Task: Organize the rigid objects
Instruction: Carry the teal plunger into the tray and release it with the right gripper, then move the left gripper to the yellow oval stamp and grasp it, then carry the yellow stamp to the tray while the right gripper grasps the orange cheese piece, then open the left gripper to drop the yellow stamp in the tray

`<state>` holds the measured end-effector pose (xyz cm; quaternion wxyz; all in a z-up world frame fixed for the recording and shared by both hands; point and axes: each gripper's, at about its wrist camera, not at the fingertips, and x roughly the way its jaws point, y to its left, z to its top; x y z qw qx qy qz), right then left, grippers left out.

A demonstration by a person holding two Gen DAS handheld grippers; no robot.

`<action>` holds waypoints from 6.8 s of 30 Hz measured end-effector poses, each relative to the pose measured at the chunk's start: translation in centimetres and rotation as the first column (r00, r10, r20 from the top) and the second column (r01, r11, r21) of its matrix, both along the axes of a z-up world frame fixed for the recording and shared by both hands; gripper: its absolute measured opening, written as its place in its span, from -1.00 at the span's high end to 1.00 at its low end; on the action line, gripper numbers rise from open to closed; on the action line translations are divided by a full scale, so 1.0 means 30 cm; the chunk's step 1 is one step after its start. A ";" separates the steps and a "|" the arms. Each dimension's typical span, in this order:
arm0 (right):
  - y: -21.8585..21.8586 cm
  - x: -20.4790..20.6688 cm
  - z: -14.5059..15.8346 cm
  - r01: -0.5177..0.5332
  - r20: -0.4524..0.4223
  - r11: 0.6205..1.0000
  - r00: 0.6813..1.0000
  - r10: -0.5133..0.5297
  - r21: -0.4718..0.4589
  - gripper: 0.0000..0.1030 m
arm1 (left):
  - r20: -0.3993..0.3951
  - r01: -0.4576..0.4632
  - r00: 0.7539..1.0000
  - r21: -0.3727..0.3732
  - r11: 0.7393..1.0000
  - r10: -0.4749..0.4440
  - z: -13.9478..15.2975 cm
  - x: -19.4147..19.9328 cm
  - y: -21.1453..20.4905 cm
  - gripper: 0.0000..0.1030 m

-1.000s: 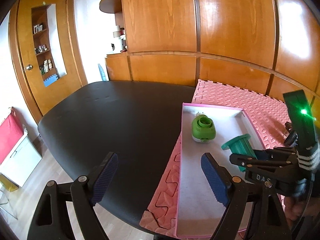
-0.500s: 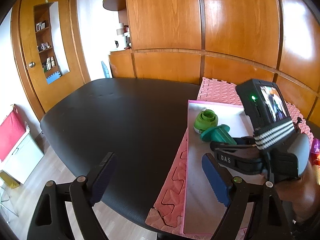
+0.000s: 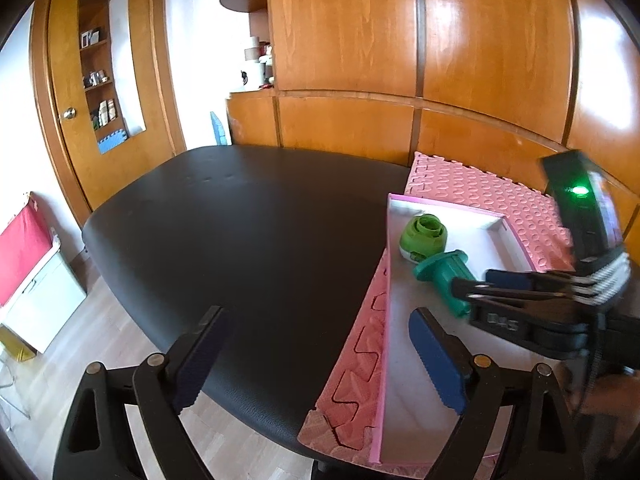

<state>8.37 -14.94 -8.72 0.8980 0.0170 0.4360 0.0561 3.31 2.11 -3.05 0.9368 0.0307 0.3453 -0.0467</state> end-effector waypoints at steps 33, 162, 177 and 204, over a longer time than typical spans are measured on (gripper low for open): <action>-0.078 -0.300 0.267 0.163 0.289 0.982 0.948 -0.130 -0.092 0.16 | -0.007 0.007 1.000 0.031 1.000 -0.006 0.026 -0.010 -0.073 -0.79; -0.958 -0.654 -0.071 0.503 -0.177 0.859 0.840 -0.512 -0.100 0.45 | -0.135 0.692 0.690 -0.164 0.703 -0.711 -0.046 -0.255 -0.856 0.18; -0.920 -0.631 -0.076 0.465 -0.138 0.867 0.860 -0.490 -0.179 0.46 | -0.213 0.403 0.868 -0.226 0.887 -0.449 0.014 0.110 -0.499 0.18; -0.907 -0.622 -0.077 0.444 -0.114 0.872 0.874 -0.472 -0.207 0.46 | -0.230 0.304 0.921 -0.079 0.949 -0.314 -0.122 0.537 -0.587 0.18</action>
